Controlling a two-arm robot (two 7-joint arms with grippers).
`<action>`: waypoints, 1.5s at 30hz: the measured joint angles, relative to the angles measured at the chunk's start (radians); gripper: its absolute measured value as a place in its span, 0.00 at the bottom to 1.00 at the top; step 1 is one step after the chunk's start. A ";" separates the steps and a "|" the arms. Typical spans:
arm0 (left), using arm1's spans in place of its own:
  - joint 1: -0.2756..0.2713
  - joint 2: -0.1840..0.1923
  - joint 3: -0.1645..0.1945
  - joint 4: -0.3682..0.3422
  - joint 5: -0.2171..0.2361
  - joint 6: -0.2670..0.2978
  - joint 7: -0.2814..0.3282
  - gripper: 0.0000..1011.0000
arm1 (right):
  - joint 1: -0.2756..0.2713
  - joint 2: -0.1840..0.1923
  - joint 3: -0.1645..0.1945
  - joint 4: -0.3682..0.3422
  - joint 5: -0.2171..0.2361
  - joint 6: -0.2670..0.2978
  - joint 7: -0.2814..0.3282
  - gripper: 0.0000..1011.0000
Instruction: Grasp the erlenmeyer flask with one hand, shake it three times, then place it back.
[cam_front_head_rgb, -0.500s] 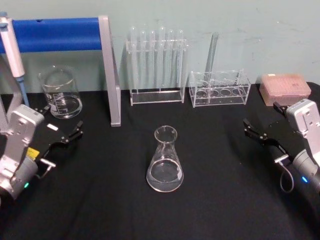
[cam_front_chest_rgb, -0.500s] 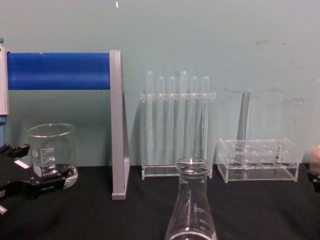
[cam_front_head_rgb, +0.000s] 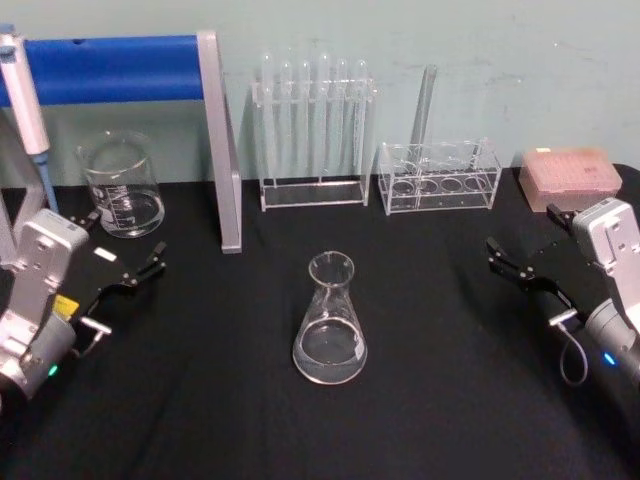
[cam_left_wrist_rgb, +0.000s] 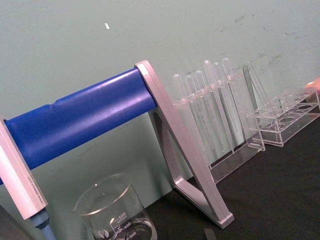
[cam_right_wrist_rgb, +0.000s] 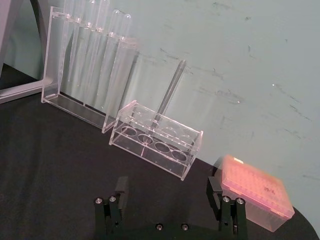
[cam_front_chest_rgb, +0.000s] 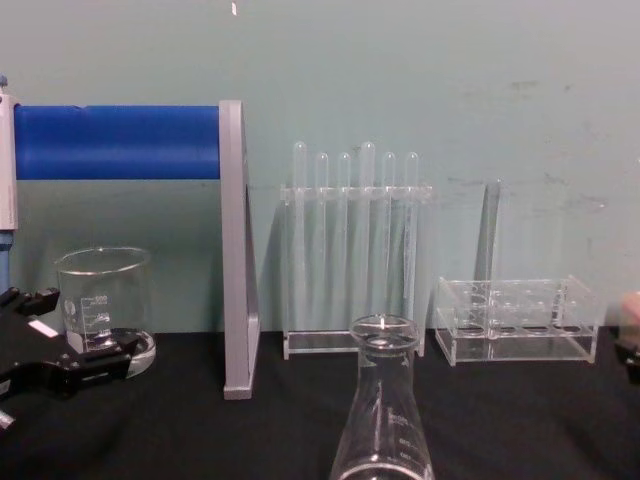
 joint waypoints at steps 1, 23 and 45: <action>0.000 0.000 0.000 0.000 0.000 0.000 0.000 0.99 | 0.000 0.000 0.000 0.000 0.000 0.000 0.000 0.99; 0.000 0.000 0.000 0.000 0.000 0.000 0.000 0.99 | 0.000 0.000 0.000 0.000 0.000 0.000 0.000 0.99; 0.000 0.000 0.000 0.000 0.000 0.000 0.000 0.99 | -0.144 0.082 0.102 -0.165 0.112 0.064 0.137 0.99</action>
